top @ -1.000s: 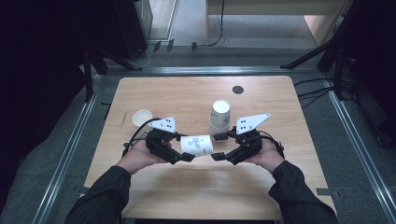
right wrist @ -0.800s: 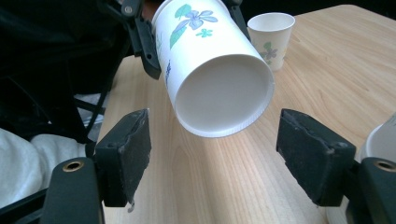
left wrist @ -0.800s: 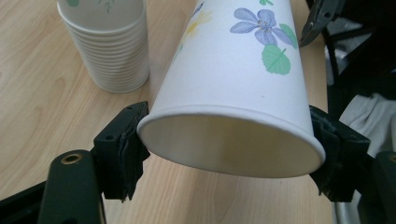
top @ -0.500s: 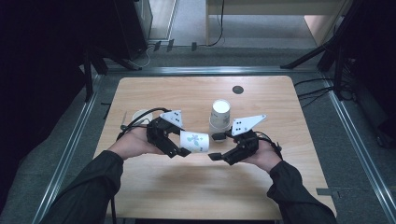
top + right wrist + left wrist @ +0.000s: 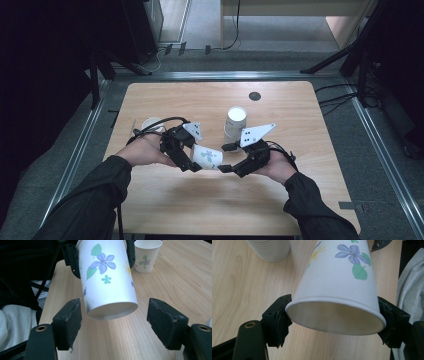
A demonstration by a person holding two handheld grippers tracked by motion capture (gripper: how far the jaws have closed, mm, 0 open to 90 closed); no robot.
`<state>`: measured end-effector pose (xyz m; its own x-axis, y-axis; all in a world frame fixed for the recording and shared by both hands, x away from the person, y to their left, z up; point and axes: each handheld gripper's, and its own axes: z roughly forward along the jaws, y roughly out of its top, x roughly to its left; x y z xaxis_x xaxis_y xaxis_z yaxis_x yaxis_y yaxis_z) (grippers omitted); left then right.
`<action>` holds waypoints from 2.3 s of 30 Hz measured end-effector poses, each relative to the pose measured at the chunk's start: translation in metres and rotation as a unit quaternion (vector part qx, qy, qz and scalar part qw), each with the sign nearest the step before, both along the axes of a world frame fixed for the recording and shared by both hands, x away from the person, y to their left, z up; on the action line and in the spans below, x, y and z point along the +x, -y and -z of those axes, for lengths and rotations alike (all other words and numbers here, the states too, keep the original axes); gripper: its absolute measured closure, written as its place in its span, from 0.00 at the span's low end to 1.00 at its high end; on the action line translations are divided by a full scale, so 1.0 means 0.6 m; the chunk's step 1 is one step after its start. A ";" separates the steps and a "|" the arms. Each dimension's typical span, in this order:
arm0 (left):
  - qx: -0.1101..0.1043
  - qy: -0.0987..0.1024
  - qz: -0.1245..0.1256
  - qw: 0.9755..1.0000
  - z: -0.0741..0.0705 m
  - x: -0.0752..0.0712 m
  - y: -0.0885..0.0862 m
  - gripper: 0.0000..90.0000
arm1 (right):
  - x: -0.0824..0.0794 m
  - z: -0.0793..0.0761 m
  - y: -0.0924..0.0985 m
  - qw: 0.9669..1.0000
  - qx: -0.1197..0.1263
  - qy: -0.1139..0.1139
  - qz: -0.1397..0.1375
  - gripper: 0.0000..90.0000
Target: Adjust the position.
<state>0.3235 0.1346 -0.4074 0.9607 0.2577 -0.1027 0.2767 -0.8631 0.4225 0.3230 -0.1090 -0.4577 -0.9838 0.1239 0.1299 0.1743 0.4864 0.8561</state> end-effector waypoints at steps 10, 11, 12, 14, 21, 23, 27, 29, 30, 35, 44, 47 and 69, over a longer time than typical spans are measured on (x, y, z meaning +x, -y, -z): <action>0.024 -0.004 0.008 1.000 0.002 0.003 0.012 0.26 | 0.000 0.004 -0.016 1.000 -0.006 -0.004 -0.002 0.32; 0.028 -0.002 0.008 1.000 0.003 0.004 0.013 0.26 | 0.001 0.004 -0.018 1.000 -0.005 -0.001 -0.003 0.32; 0.032 -0.002 0.008 0.999 0.004 0.005 0.014 0.26 | 0.001 0.004 -0.019 1.000 -0.005 -0.003 -0.004 0.32; 0.036 -0.003 0.008 0.999 0.004 0.007 0.014 0.26 | 0.001 0.005 -0.024 1.000 -0.007 -0.006 -0.005 0.32; 0.046 -0.005 0.012 0.999 0.003 0.009 0.018 0.26 | 0.003 0.015 -0.039 1.000 -0.021 -0.003 -0.012 0.32; 0.048 -0.005 0.015 0.999 0.002 0.009 0.019 0.26 | 0.004 0.017 -0.043 1.000 -0.023 -0.002 -0.014 0.32; 0.047 -0.006 0.016 0.999 0.003 0.008 0.022 0.26 | 0.005 0.020 -0.049 0.999 -0.029 -0.001 -0.017 0.33; 0.045 -0.006 0.016 0.999 0.004 0.007 0.024 0.26 | 0.004 0.021 -0.051 0.999 -0.032 -0.001 -0.019 0.33; 0.045 -0.007 0.016 0.999 0.004 0.007 0.024 0.26 | 0.004 0.021 -0.051 0.999 -0.034 -0.002 -0.019 0.34; 0.046 -0.006 0.018 0.999 0.004 0.009 0.027 0.26 | 0.004 0.021 -0.051 0.999 -0.033 -0.001 -0.022 0.35; 0.047 -0.007 0.019 0.999 0.005 0.009 0.028 0.26 | 0.004 0.022 -0.051 0.999 -0.036 0.001 -0.023 0.37; 0.047 -0.006 0.020 0.999 0.005 0.009 0.027 0.26 | 0.004 0.022 -0.051 0.999 -0.037 0.001 -0.025 0.37; -0.006 0.001 -0.007 1.000 0.009 0.011 0.005 0.14 | 0.009 0.016 -0.037 1.000 -0.025 -0.001 -0.016 0.38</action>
<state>0.3303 0.1316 -0.4125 0.9573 0.2696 -0.1044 0.2877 -0.8537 0.4341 0.3281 -0.0868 -0.4670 -0.9869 0.0997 0.1272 0.1610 0.5344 0.8298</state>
